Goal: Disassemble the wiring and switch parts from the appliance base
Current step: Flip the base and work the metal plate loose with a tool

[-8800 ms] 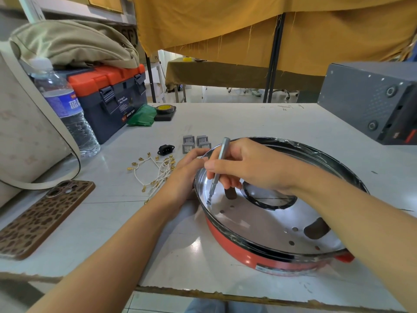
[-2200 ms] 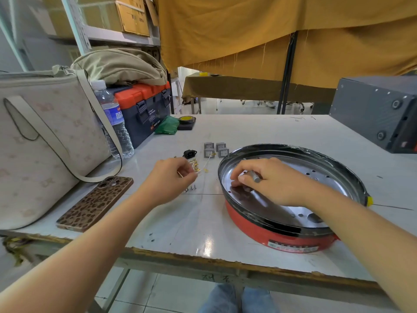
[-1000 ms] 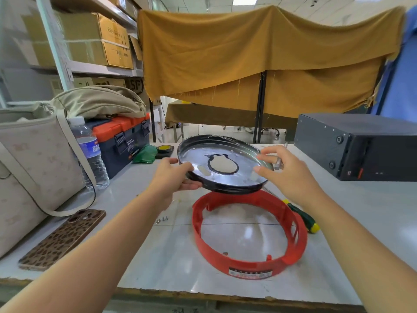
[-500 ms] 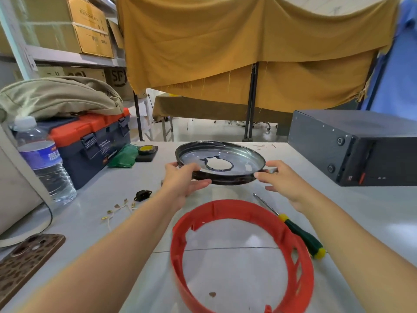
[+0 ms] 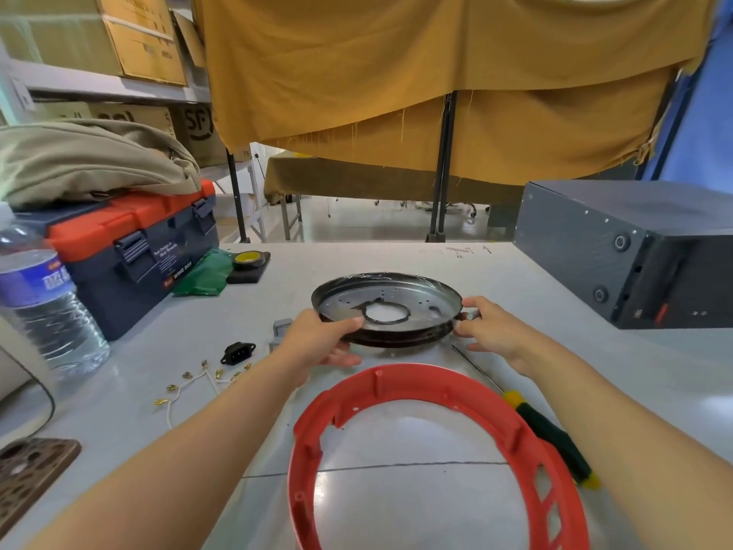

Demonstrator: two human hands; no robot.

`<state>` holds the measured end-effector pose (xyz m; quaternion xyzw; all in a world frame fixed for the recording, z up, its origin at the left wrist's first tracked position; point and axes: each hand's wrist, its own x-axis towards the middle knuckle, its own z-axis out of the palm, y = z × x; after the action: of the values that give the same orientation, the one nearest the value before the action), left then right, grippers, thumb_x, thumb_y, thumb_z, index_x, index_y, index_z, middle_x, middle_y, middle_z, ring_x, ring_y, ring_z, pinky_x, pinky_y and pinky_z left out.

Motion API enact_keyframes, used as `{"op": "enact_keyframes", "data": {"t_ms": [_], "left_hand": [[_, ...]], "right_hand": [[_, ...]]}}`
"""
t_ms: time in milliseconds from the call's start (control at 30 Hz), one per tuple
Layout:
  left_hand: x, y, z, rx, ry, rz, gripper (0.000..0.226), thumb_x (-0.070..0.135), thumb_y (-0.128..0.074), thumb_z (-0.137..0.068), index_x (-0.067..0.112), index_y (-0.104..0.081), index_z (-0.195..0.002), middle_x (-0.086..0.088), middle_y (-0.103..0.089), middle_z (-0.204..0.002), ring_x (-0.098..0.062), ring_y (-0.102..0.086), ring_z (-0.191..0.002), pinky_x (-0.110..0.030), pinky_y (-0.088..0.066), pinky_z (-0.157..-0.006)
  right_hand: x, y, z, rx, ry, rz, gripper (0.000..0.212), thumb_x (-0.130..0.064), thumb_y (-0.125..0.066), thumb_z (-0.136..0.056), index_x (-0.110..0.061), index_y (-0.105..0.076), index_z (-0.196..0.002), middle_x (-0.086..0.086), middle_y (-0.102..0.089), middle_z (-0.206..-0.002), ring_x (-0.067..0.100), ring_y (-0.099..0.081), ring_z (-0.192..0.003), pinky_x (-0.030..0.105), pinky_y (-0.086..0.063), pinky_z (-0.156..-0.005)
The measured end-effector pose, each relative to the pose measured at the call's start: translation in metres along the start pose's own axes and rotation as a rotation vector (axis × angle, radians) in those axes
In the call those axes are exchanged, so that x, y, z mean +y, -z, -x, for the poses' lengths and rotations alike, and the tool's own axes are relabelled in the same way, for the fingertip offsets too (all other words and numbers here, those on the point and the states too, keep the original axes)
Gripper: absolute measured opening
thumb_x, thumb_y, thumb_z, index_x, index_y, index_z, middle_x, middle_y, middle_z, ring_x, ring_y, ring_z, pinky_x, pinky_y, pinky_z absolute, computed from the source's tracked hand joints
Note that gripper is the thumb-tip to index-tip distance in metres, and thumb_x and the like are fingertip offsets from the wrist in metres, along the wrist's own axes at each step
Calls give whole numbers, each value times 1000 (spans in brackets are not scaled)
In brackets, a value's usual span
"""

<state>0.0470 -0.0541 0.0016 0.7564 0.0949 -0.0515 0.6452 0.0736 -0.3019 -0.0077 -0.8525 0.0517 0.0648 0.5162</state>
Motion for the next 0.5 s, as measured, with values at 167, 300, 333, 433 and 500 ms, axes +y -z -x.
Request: {"op": "enact_keyframes", "data": {"t_ms": [167,300,333,433,500], "left_hand": [[-5,2,-3,-55,21,-174,15,17,-60,-92,5,-56,-84,-17,-70,-74,-18,-66,-46,-19,-49,-42],[-4,4,-3,-68,32,-182,12,8,-54,-94,2,-56,-84,-18,-69,-71,-16,-65,-46,-19,-50,-43],[-3,5,-2,-70,30,-178,12,7,-54,-94,1,-56,-83,-18,-69,-69,-17,-66,-46,-19,-51,-44],[0,5,2,-82,4,-208,13,6,-58,-91,-1,-56,-81,-17,-68,-65,-18,-67,-48,-21,-54,-47],[2,6,6,-69,-22,-258,15,10,-63,-88,-2,-54,-87,-18,-67,-70,-17,-67,-48,-22,-55,-49]], "right_hand": [[8,0,-5,11,-16,-10,50,-7,-55,-93,-16,-35,-139,3,-50,-96,18,-61,-89,28,-53,-72],[14,-2,-5,35,-10,89,49,-6,-61,-89,-19,-43,-132,3,-51,-93,23,-56,-95,41,-49,-95],[14,-2,-4,37,-9,96,51,-7,-62,-88,-19,-43,-133,3,-51,-93,25,-56,-99,42,-48,-96],[12,-3,1,61,6,109,51,-11,-64,-87,-18,-43,-133,6,-55,-104,27,-56,-106,43,-46,-98],[12,-3,5,95,38,128,45,-22,-62,-90,-19,-44,-131,9,-56,-115,26,-56,-109,43,-46,-99]]}}
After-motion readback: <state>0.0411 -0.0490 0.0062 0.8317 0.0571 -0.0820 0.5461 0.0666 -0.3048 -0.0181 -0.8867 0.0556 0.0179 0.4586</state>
